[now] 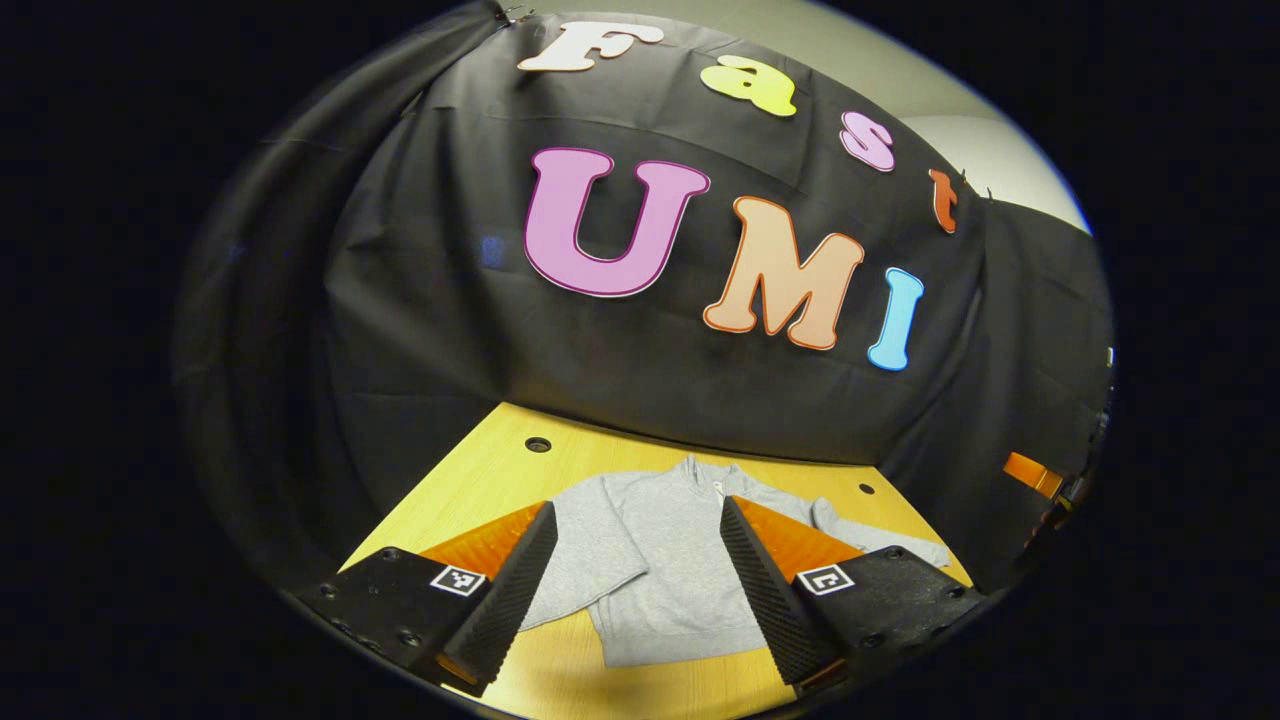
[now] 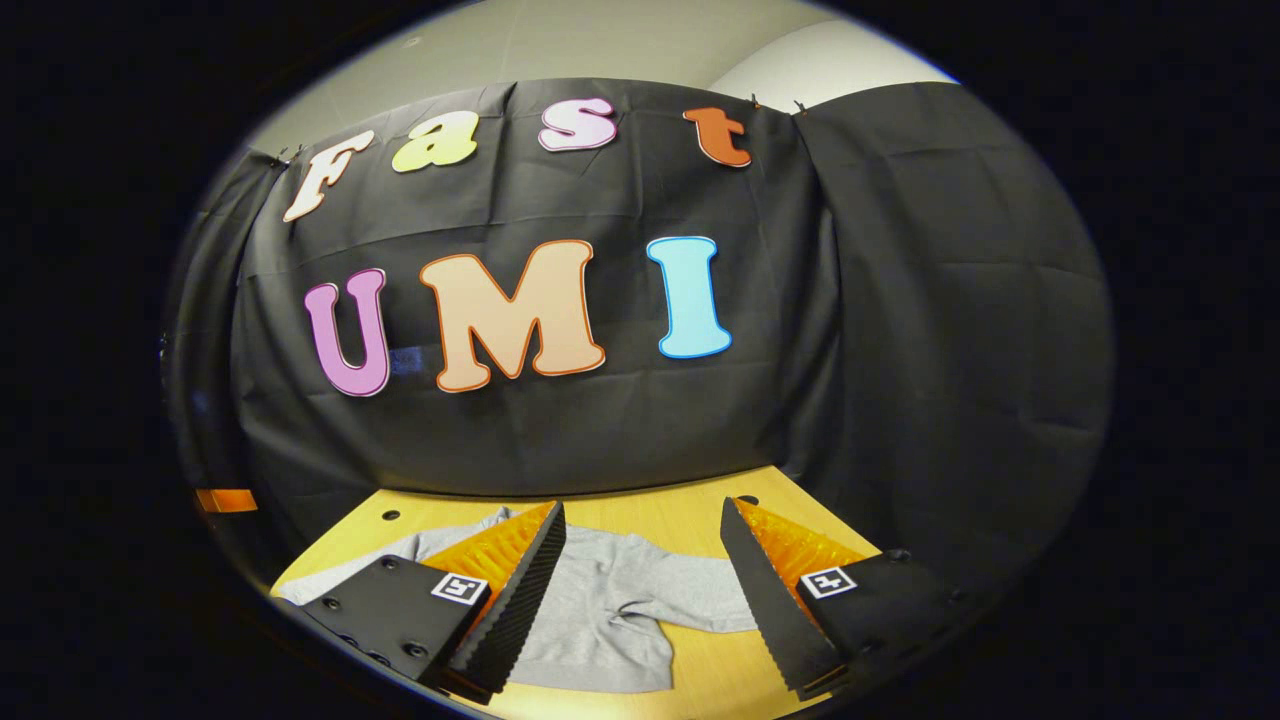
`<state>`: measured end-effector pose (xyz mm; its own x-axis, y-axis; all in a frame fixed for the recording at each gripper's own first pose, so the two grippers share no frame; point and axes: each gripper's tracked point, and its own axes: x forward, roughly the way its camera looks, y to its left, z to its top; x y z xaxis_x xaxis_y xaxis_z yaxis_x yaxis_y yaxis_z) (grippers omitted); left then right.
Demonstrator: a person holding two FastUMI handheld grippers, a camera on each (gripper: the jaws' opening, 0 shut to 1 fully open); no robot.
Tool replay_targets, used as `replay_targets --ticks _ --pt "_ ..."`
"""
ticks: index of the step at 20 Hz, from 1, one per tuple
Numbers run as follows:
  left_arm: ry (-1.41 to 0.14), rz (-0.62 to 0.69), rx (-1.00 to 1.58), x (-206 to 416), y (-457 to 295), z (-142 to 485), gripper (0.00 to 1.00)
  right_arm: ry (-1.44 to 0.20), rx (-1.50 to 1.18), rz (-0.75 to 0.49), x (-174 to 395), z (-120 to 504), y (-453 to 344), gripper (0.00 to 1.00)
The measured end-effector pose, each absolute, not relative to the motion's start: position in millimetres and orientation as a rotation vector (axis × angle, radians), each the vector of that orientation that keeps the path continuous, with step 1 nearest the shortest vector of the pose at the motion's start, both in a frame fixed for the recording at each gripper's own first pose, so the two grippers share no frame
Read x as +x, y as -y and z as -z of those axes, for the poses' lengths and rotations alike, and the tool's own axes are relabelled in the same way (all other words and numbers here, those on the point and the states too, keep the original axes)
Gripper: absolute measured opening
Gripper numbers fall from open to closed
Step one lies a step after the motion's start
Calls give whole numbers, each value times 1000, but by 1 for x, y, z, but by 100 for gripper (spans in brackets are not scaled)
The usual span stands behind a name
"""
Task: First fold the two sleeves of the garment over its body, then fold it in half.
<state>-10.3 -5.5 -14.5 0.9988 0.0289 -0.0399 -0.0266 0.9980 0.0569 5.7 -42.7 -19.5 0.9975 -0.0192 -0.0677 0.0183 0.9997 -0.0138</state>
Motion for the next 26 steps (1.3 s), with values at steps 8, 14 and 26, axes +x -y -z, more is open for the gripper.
replay_targets --ticks 8,14,26 --pt "-51 -55 85 -15 8 19 97 -169 -86 96 26 50 145 96" --pt "-66 -100 86 -20 6 30 97 -344 -153 146 54 111 222 95" --pt "-122 -213 65 -31 2 59 97 -741 -186 210 105 257 340 98"
